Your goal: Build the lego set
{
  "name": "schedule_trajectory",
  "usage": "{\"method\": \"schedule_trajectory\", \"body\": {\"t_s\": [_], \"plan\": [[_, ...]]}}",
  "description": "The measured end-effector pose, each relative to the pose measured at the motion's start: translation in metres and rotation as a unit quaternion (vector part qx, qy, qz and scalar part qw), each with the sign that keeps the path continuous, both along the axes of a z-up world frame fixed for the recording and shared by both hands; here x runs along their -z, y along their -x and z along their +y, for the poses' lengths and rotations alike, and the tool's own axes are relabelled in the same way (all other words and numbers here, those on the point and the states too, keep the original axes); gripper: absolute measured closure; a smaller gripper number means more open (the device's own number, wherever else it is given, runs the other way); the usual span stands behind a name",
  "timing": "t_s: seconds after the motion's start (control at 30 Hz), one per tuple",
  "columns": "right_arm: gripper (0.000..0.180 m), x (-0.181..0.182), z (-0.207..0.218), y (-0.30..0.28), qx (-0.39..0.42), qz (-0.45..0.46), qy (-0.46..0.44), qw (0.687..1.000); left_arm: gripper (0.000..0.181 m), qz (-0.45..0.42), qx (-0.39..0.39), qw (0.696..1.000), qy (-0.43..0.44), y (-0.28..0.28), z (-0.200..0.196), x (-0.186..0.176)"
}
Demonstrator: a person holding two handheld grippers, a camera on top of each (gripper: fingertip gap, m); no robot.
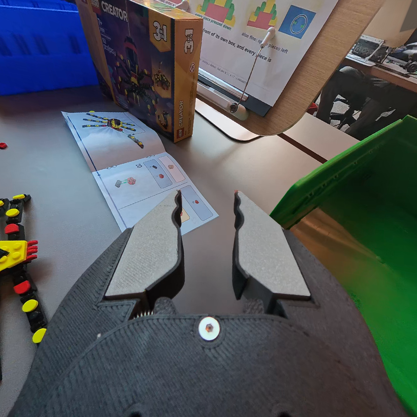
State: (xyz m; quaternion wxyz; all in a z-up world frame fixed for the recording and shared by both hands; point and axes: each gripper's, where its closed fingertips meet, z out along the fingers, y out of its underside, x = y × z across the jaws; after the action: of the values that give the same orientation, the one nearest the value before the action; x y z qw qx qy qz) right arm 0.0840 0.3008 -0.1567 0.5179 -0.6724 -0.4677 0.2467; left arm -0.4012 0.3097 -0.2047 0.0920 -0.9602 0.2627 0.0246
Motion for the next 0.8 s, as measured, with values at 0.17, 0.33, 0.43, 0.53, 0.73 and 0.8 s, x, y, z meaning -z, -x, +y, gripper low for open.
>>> {"method": "schedule_trajectory", "body": {"t_s": [0.17,0.33,0.43,0.53,0.73,0.8], "plan": [[0.137,0.000,-0.002,0.000,-0.004,0.001,0.000,1.000,0.162,0.013,-0.018,0.999,-0.027,0.000,0.005,0.003],[0.139,0.000,-0.003,0.001,-0.005,-0.002,-0.001,1.000,0.167,-0.007,-0.032,0.999,-0.030,-0.005,0.004,0.007],[0.140,0.000,-0.004,0.001,-0.006,-0.003,-0.003,1.000,0.174,-0.023,-0.038,0.998,-0.033,-0.007,0.003,0.008],[0.141,0.000,-0.004,0.001,-0.006,-0.003,-0.003,1.000,0.176,-0.037,-0.037,0.998,-0.037,-0.009,0.002,0.008],[0.141,-0.001,-0.005,0.001,-0.006,-0.001,-0.005,1.000,0.175,-0.036,-0.028,0.998,-0.034,-0.010,-0.003,0.008],[0.141,-0.001,-0.006,0.001,-0.006,-0.001,-0.006,1.000,0.175,-0.035,-0.019,0.999,-0.034,-0.012,-0.006,0.004]]}}
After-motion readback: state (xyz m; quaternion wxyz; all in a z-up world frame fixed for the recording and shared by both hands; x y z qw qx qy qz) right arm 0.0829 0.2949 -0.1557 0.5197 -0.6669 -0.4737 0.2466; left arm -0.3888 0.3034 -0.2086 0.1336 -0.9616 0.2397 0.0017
